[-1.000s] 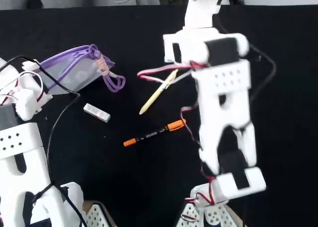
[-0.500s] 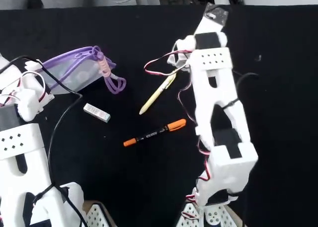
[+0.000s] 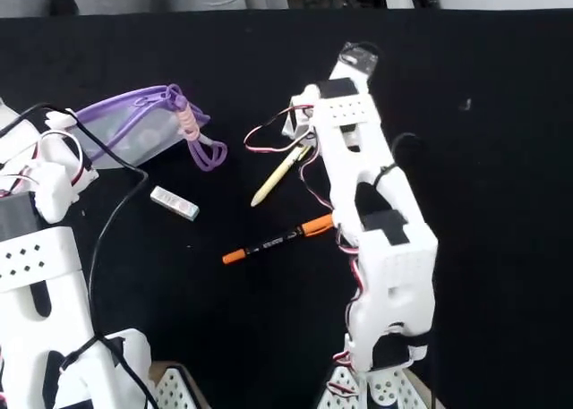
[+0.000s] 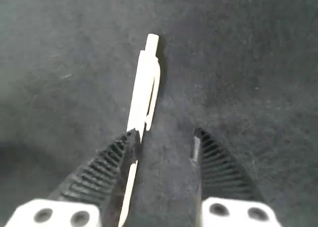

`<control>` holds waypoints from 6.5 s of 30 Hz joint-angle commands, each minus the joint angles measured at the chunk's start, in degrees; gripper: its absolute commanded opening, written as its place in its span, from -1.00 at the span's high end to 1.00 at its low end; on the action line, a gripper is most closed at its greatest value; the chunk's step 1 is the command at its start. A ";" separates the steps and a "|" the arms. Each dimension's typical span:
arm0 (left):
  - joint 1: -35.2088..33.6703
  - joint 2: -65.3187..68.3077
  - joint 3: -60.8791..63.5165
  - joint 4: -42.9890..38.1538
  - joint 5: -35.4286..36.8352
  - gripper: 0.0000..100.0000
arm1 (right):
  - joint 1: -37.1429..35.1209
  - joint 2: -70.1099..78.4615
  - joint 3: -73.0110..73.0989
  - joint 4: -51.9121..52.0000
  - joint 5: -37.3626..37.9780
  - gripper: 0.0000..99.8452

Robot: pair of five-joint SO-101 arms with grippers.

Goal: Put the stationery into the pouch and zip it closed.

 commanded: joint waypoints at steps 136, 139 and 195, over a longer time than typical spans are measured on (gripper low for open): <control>18.07 0.09 -8.04 15.12 -5.80 0.94 | -14.33 -17.54 -78.55 29.80 28.66 0.98; 18.07 0.09 -8.04 15.12 -5.80 0.94 | -14.42 -19.03 -76.70 29.89 28.66 0.98; 18.33 0.70 -10.42 16.79 -7.21 0.94 | -13.19 -50.77 -36.00 21.10 29.10 0.98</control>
